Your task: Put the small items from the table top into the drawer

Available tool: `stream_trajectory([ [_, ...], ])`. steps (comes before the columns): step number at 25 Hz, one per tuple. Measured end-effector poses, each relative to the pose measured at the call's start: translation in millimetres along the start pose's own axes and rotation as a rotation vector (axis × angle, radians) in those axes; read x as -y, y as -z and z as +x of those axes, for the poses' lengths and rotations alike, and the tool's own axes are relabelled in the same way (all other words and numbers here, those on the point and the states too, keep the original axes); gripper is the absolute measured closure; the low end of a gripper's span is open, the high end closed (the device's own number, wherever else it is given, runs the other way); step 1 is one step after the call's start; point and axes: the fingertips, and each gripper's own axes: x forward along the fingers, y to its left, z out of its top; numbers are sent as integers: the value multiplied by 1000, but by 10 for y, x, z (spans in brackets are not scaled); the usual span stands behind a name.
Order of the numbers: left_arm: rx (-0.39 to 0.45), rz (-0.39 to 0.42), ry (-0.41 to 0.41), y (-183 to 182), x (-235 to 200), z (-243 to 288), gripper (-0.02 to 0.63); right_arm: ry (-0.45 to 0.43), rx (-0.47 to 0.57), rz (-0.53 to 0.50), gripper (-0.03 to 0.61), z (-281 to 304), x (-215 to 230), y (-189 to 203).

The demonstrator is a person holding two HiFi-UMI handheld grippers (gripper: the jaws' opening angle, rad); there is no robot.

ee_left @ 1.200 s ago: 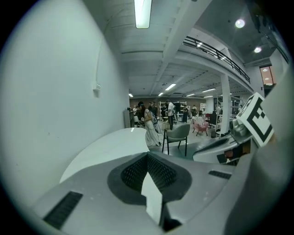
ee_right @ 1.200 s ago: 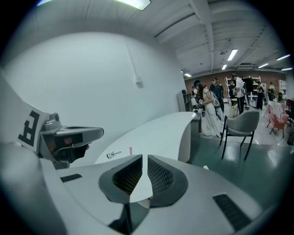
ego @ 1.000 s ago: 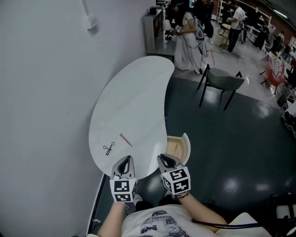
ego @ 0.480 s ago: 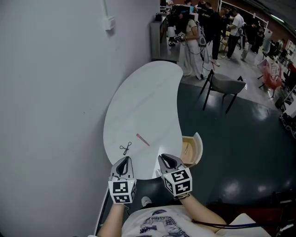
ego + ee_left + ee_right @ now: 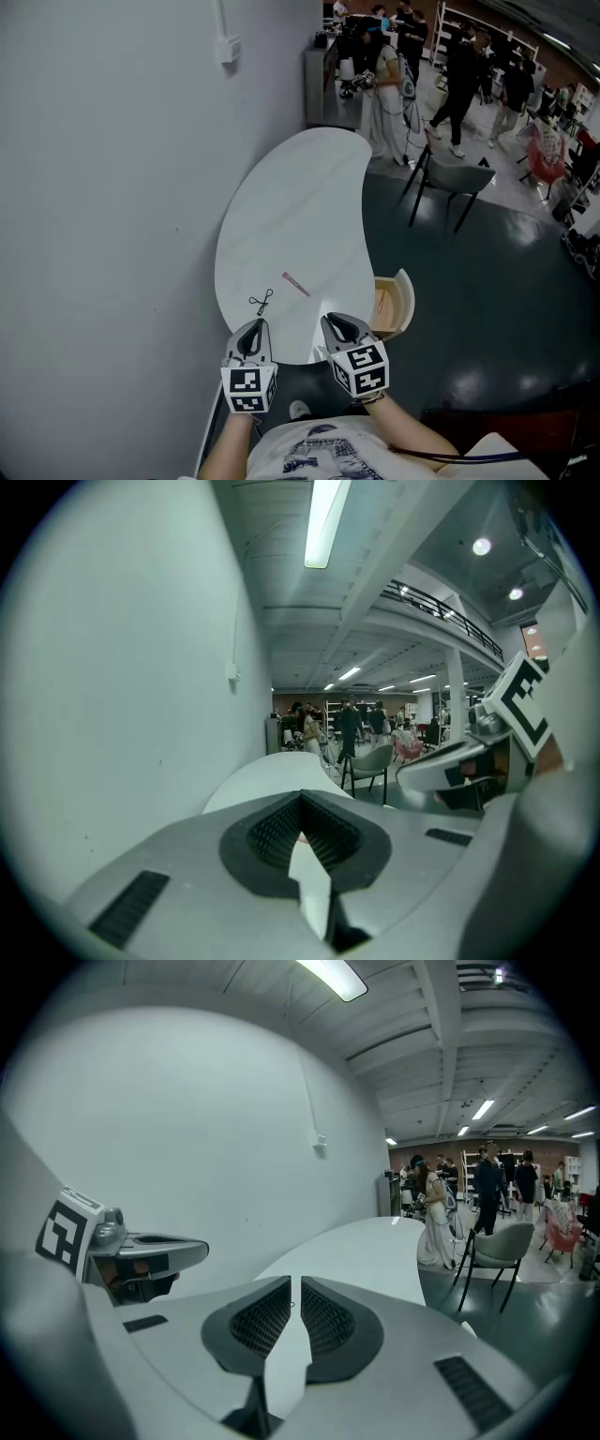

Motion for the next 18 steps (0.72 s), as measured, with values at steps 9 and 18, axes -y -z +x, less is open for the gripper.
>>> stream_trajectory([
  [9,-1,-27,9,77,-52,-19,594,22,-14,5,529,47,5,79],
  [18,-40,-50,48,299,-279,-25,594,77,-15,12,529,212,-131,57],
])
